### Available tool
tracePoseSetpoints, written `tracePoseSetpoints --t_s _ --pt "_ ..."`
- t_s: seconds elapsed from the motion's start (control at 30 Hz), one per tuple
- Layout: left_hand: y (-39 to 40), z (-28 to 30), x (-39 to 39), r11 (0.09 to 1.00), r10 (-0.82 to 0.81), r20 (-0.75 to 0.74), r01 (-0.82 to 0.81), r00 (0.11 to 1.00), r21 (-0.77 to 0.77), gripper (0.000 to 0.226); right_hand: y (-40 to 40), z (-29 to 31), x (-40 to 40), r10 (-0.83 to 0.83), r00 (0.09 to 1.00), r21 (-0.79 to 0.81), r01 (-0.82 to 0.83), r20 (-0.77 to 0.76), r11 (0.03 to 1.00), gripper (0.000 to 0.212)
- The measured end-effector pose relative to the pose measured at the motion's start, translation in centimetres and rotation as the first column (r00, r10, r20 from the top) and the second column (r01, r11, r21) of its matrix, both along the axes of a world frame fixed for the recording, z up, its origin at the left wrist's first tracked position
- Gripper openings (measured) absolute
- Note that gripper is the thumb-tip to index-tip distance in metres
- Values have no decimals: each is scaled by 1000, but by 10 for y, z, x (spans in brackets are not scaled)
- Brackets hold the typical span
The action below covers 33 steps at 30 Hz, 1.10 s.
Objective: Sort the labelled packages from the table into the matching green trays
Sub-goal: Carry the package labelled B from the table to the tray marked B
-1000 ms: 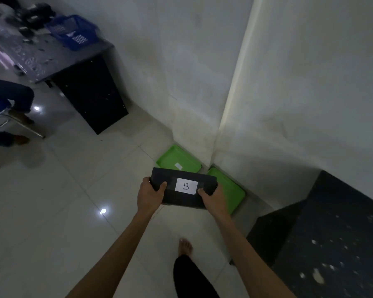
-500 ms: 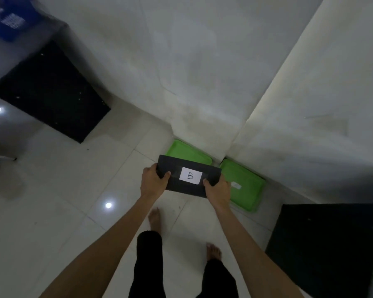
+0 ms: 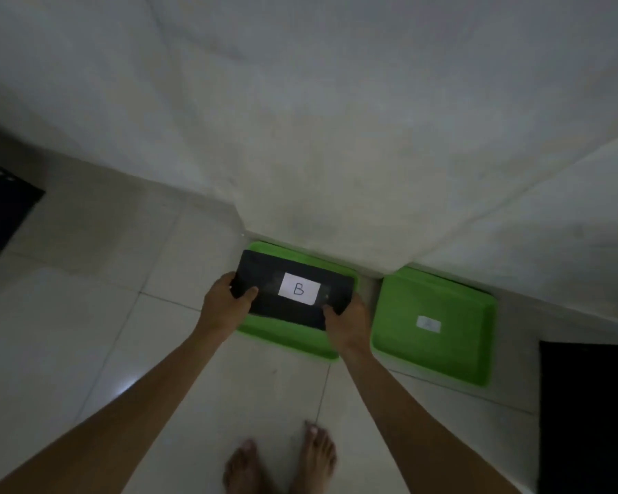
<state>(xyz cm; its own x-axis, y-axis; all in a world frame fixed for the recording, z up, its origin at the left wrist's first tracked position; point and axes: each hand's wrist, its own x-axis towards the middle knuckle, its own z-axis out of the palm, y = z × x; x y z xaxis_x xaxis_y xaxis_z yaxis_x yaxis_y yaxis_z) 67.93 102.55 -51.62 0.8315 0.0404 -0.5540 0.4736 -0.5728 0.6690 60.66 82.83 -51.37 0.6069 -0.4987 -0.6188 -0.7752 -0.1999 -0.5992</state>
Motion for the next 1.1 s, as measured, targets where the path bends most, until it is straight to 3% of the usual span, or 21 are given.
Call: tracePoseSetpoints --t_s 0.13,0.27,0.4,0.57,0.83,1.0,1.1 --pt "1 -118 44 999 -48 -9 48 999 -18 46 -4 -112 41 -16 999 -8 16 51 1000 48" --pt "0 -193 71 996 -73 -3 73 997 45 48 -2 -190 69 -32 999 23 31 24 999 49" --pt "7 -227 85 991 -126 -17 127 992 50 46 2 -227 85 -52 999 32 52 7 998 50" --pt "5 -227 94 986 -156 -18 157 988 54 53 4 -234 92 -66 998 23 66 -5 998 57" --pt "-5 -171 70 968 -211 106 192 972 163 51 -1 -171 78 88 995 -61 -91 -51 994 48" --pt "-11 -66 57 912 -373 17 363 928 192 69 -17 -55 57 298 953 -103 -302 -54 948 51" --pt "-23 21 48 863 -482 36 467 876 192 54 -37 42 42 456 887 -119 -462 -75 879 46"
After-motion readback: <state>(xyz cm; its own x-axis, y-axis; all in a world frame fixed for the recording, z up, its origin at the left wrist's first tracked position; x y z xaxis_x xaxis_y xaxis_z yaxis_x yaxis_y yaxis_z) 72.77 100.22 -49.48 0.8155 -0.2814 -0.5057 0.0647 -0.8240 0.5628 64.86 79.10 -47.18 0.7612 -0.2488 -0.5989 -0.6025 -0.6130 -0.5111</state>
